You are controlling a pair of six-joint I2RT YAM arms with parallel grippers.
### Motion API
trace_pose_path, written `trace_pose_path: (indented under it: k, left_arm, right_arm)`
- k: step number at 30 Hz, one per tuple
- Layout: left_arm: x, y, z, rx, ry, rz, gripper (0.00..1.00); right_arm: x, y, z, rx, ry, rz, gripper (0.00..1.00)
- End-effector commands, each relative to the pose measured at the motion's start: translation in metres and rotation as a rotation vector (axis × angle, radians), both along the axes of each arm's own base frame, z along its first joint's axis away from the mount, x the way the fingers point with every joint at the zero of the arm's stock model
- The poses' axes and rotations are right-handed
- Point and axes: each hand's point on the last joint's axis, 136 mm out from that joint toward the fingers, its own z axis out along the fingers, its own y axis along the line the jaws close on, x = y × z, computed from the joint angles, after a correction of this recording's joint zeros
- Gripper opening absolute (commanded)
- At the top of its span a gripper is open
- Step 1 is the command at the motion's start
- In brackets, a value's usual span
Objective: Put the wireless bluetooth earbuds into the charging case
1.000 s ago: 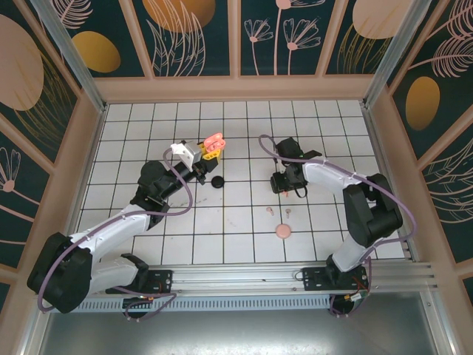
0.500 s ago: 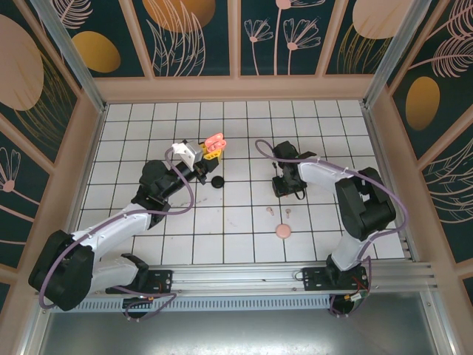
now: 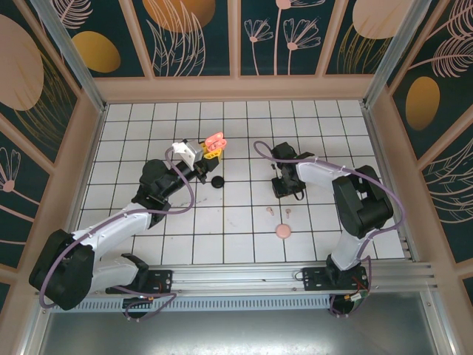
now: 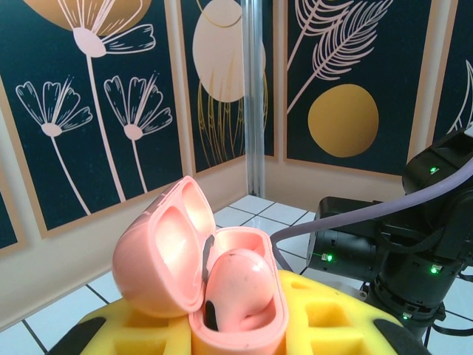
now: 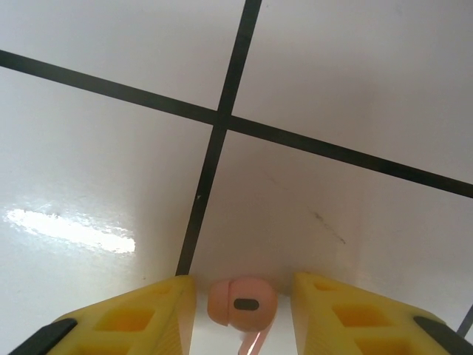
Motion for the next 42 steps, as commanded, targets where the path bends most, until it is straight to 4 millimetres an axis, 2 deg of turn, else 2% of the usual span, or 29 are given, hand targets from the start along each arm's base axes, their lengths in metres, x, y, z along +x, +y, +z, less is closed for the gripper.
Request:
trace_pose_path:
  k: [1, 18, 23, 27, 31, 34, 40, 42]
  left_arm:
    - [-0.001, -0.003, 0.020, -0.036, -0.048, -0.016, 0.00]
    - [-0.002, -0.004, 0.023, -0.043, -0.050, -0.022, 0.00]
    - [-0.002, -0.004, 0.024, -0.045, -0.051, -0.023, 0.00]
    - [-0.004, -0.004, 0.024, -0.044, -0.054, -0.033, 0.00]
    - [-0.005, -0.005, 0.023, -0.037, -0.059, -0.039, 0.00]
    - [-0.006, -0.006, 0.022, -0.034, -0.060, -0.044, 0.00]
    - [-0.009, -0.007, 0.024, -0.031, -0.071, -0.062, 0.00]
    - [-0.012, -0.008, 0.026, -0.033, -0.083, -0.075, 0.00]
  right_arm:
    - [0.010, 0.000, -0.001, -0.022, -0.026, 0.010, 0.39]
    - [0.012, -0.002, 0.002, -0.020, -0.033, 0.002, 0.30]
    - [0.014, 0.002, 0.014, 0.017, -0.057, -0.003, 0.28]
    - [0.017, 0.006, 0.033, 0.055, -0.103, -0.013, 0.27]
    - [0.022, 0.015, 0.064, 0.125, -0.171, -0.017, 0.25]
    - [0.028, 0.025, 0.101, 0.194, -0.255, -0.018, 0.25]
    - [0.032, 0.063, 0.200, 0.381, -0.454, 0.027, 0.26]
    - [0.025, 0.084, 0.242, 0.446, -0.551, 0.077, 0.26]
